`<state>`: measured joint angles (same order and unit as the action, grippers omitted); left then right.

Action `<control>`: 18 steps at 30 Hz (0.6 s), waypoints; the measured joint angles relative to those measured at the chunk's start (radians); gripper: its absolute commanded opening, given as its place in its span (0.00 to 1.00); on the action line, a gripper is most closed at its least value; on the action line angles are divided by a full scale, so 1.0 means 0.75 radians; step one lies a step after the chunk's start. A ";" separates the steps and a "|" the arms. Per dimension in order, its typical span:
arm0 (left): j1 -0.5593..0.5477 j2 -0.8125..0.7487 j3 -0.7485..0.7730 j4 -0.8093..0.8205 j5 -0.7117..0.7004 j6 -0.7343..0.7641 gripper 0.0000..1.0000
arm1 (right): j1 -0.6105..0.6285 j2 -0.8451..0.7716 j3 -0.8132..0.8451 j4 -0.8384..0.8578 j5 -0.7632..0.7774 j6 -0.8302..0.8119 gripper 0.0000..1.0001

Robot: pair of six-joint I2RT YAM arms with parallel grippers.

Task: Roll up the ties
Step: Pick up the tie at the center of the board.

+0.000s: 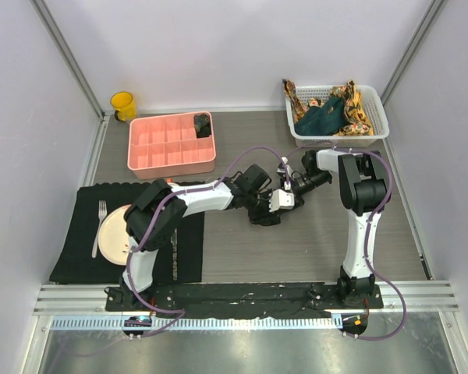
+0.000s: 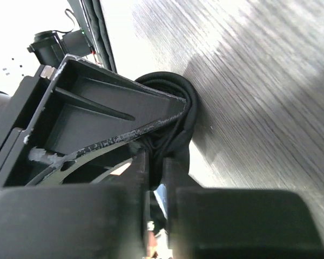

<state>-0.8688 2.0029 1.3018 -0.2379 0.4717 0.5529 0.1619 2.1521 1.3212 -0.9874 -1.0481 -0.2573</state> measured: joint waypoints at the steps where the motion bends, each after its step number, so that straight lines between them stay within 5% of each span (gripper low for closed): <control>1: 0.002 0.000 0.000 -0.001 0.000 -0.008 0.46 | -0.001 0.006 0.010 -0.014 0.002 0.001 0.01; 3: 0.007 0.000 0.000 0.002 0.000 -0.030 0.68 | -0.002 0.020 0.030 -0.041 0.004 -0.003 0.01; 5: 0.013 0.000 0.000 0.006 0.004 -0.070 0.76 | -0.002 0.028 0.038 -0.051 0.007 -0.006 0.01; 7: 0.024 -0.002 -0.018 0.026 0.008 -0.097 0.99 | -0.001 0.028 0.038 -0.053 0.011 -0.011 0.01; 18: 0.091 -0.356 -0.266 0.201 -0.044 -0.260 1.00 | 0.005 0.021 0.038 -0.062 0.007 -0.053 0.01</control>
<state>-0.8005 1.7363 1.1027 -0.0872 0.4389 0.3580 0.1658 2.1681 1.3495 -1.0336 -1.0431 -0.2970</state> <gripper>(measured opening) 0.996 0.059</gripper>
